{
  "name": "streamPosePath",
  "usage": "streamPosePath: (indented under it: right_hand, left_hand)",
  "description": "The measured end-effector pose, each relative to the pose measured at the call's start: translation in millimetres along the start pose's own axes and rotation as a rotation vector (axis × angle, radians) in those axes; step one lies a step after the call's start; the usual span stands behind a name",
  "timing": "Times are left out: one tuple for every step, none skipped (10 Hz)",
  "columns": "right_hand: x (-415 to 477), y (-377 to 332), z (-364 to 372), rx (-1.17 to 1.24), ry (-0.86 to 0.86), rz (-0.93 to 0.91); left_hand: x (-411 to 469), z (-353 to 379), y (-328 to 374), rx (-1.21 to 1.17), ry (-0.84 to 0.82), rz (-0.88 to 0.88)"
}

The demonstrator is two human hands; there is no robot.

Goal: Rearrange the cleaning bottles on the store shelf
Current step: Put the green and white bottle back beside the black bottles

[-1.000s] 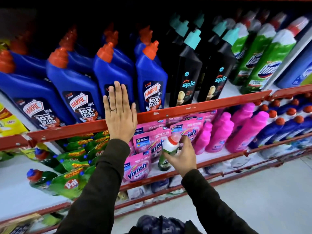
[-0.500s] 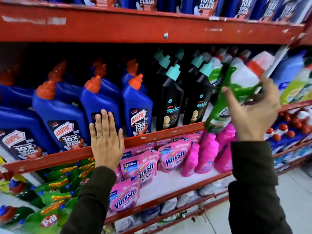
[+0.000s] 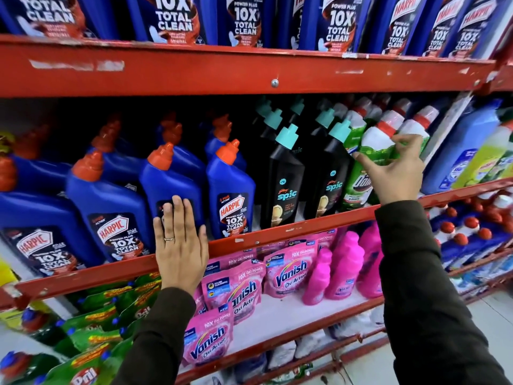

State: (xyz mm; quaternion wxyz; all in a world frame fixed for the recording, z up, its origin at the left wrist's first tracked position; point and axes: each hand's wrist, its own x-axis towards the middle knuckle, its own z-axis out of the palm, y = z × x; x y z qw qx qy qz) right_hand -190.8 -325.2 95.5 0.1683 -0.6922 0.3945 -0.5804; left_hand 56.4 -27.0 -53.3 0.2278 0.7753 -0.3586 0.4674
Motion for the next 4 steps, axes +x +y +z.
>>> streamPosePath:
  right_hand:
    - [6,3,5,-0.02,-0.014,-0.003]
    - [2,7,9,-0.04,-0.039,0.035]
    - [-3,11,11,-0.01,-0.083,0.018]
    - [-20,11,10,0.063,-0.086,-0.06]
  left_hand:
    - [0,0,-1,-0.004,-0.006,-0.002]
    - [0,-1,0,0.004,-0.011,-0.006]
    - [1,-5,0,0.029,-0.031,-0.009]
    - [3,-10,5,0.059,-0.046,-0.027]
